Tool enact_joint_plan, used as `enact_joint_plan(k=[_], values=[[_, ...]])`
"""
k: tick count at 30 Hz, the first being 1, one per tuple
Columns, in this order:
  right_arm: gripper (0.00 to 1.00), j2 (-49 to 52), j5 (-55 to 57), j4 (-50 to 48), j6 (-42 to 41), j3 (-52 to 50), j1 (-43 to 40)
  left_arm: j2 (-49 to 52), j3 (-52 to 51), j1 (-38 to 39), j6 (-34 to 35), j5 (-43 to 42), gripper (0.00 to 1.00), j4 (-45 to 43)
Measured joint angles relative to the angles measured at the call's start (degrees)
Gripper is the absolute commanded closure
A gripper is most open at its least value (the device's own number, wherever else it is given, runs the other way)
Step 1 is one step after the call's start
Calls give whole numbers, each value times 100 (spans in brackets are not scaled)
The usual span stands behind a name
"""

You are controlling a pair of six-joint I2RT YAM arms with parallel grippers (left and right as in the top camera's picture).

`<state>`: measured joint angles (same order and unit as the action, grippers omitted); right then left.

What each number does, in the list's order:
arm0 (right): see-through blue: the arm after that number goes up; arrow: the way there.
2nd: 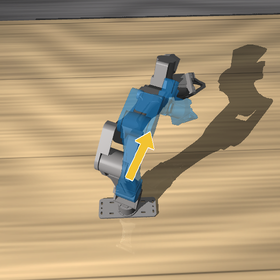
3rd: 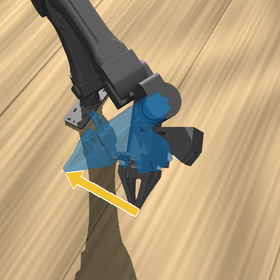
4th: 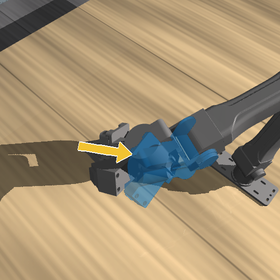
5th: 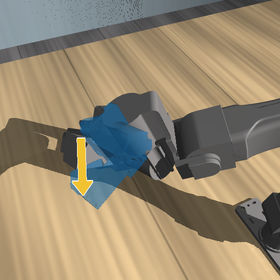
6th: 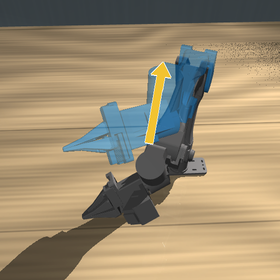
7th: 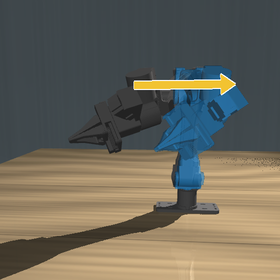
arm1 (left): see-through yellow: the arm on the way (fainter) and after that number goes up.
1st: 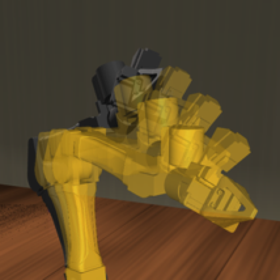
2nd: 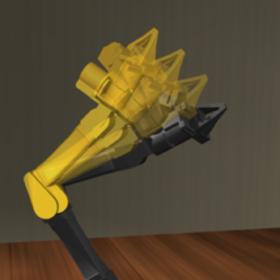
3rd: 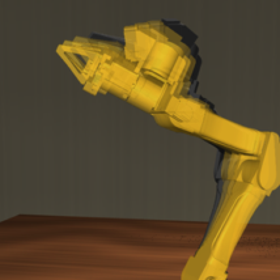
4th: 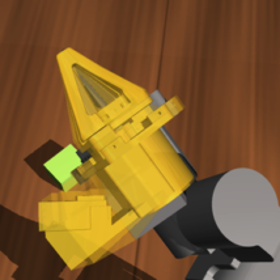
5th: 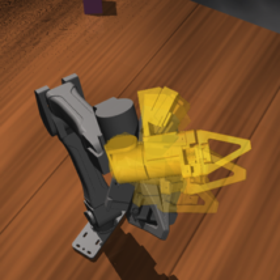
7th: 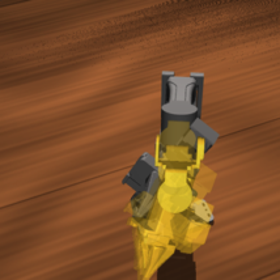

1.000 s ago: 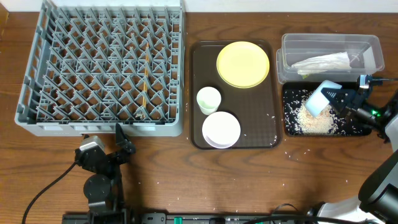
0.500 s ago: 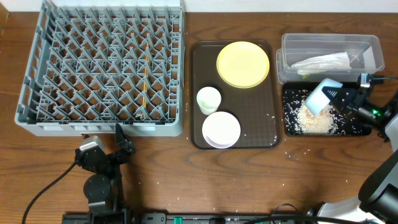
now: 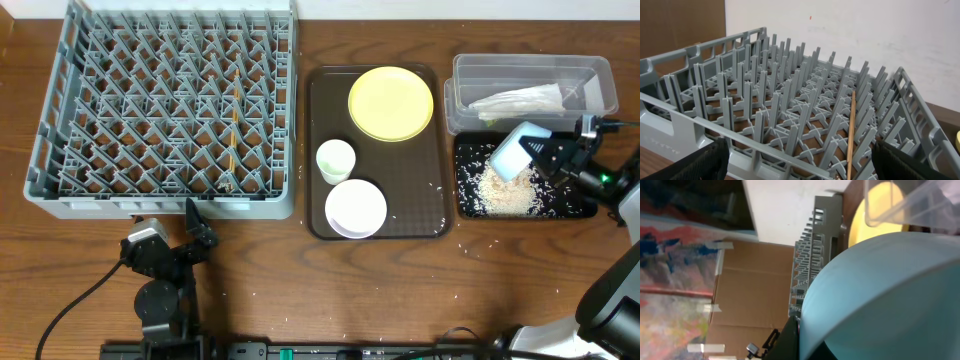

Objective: Sort waste into correct bins and load items into the dishwasher
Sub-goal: 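Tip blue bowl over black tray with right gripper, dumping scraps, then return blue bowl to brown tray and release with right gripper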

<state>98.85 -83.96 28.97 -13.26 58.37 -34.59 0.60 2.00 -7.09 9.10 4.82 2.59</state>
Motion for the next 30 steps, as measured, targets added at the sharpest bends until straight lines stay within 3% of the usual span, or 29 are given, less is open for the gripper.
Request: enact_joint_plan(k=[6,11,19,25,30], values=[[99,-92,610,79,-7,0,131,-2,0,2,0,0,8,0],[99,-732,1403,146,-103,0,767,-2,0,2,0,0,8,0],[99,-1998,3908,1274,-348,656,2927,-2,0,0,0,0,8,0],[99,-1937,6039,2107,-437,1631,4610,-2,0,0,0,0,7,0],[99,-1635,7010,2304,-542,1941,5390,-2,0,2,0,0,8,0]])
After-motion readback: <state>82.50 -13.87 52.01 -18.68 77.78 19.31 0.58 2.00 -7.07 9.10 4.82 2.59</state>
